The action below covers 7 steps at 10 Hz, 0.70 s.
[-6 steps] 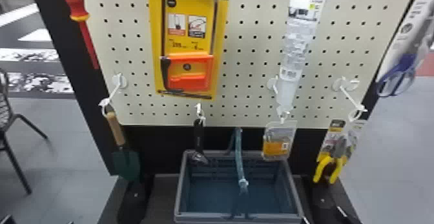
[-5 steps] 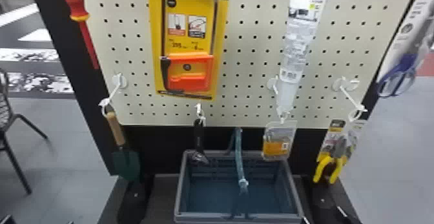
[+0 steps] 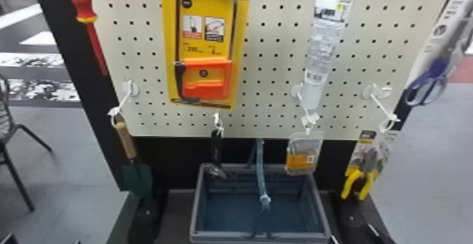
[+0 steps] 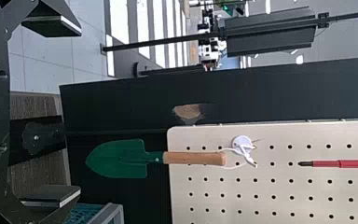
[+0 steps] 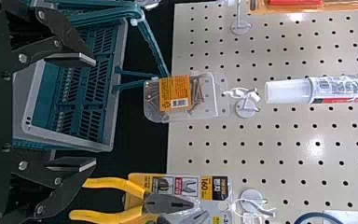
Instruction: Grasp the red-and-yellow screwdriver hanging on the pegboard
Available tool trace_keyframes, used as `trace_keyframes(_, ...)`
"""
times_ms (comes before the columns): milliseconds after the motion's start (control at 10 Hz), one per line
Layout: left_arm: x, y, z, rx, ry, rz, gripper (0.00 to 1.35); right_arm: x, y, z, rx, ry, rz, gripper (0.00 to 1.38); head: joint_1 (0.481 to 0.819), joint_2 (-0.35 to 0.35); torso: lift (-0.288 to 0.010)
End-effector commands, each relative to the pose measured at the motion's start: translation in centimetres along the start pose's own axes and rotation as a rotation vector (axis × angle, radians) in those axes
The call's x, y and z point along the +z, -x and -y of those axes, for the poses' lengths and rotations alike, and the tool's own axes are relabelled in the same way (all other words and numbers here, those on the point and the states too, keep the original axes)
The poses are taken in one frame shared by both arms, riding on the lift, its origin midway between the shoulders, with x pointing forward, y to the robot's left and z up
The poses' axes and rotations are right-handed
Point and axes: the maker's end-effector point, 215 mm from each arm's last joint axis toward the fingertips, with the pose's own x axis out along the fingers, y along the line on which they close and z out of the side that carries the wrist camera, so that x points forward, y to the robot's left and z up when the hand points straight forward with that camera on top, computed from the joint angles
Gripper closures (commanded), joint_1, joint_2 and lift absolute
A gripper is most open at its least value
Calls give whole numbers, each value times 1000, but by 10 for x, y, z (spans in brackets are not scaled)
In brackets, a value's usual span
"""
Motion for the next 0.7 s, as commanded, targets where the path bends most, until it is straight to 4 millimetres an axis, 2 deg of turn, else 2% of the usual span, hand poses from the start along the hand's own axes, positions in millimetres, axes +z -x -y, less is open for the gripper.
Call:
trace_keyframes(0,4,-2,3,-3,10,11,113,-1,1,0,-1,-1,-2,507,549,0,-100)
trace_keyframes(200,13,-9,10,-16,61,31,113,-2,1,0,-1,-2,-4,507,549,0,-100)
trace_keyframes(600,74,-30,15,-58,44,119,113,-4,2,-1,-1,-3,-8,507,549,0,-100)
